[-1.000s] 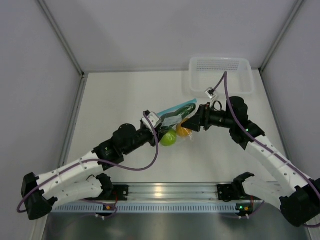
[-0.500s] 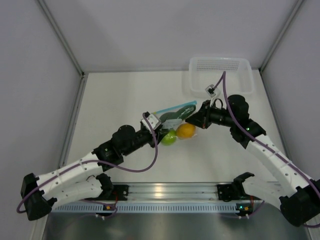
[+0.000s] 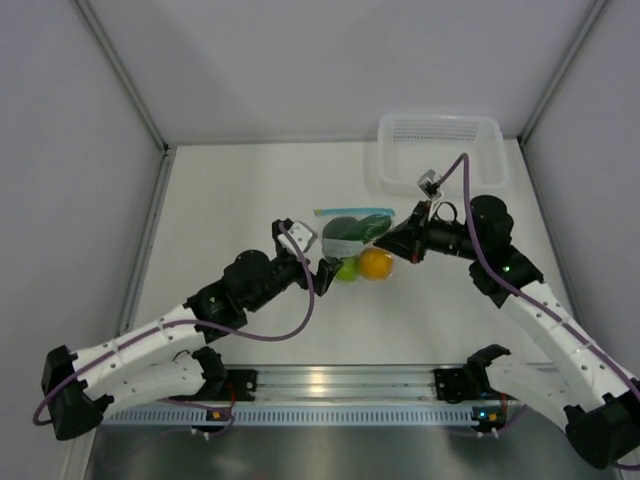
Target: Open the zip-top bag and remove the fake food
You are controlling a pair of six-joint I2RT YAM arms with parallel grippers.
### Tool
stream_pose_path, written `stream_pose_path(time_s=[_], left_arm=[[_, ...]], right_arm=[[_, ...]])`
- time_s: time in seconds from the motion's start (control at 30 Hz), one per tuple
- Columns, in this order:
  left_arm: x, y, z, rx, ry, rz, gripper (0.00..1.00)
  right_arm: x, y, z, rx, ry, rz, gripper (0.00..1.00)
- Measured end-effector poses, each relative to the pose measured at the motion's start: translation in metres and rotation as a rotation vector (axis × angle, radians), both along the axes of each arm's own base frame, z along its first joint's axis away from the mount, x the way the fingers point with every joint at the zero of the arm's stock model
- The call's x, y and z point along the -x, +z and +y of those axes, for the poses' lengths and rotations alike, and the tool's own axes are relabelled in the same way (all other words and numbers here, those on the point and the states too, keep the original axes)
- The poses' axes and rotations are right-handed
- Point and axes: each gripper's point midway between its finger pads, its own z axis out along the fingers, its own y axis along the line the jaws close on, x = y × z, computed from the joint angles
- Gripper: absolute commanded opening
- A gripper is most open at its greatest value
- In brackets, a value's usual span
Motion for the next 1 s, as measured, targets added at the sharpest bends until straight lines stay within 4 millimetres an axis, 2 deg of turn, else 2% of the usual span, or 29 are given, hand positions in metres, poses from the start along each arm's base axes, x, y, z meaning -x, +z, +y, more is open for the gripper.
stream_pose_path(time_s=[0.13, 0.27, 0.4, 0.53, 0.63, 0.87, 1.0], left_arm=[[-0.008, 0.018, 0.009, 0.051, 0.084, -0.007, 0.98], [-0.011, 0.051, 0.027, 0.156, 0.171, -0.022, 0.98], [-0.004, 0.096, 0.036, 0.270, 0.167, -0.035, 0.98], [0.008, 0.128, 0.033, 0.351, 0.100, -0.040, 0.98], [0.015, 0.137, 0.029, 0.383, 0.059, -0.019, 0.98], [0.040, 0.141, 0.003, 0.390, -0.128, 0.061, 0.98], [0.050, 0.144, 0.000, 0.391, -0.190, 0.062, 0.98]], right_arm=[[0.009, 0.013, -0.004, -0.012, 0.013, -0.072, 0.00], [0.022, 0.025, -0.008, -0.016, 0.044, -0.160, 0.00], [0.042, 0.037, -0.014, -0.020, 0.090, -0.249, 0.00], [0.056, 0.050, -0.022, -0.023, 0.093, -0.319, 0.00], [0.062, 0.062, -0.025, -0.023, 0.101, -0.371, 0.00], [0.086, 0.083, -0.027, -0.045, 0.178, -0.474, 0.00], [0.097, 0.107, -0.031, -0.051, 0.205, -0.553, 0.00]])
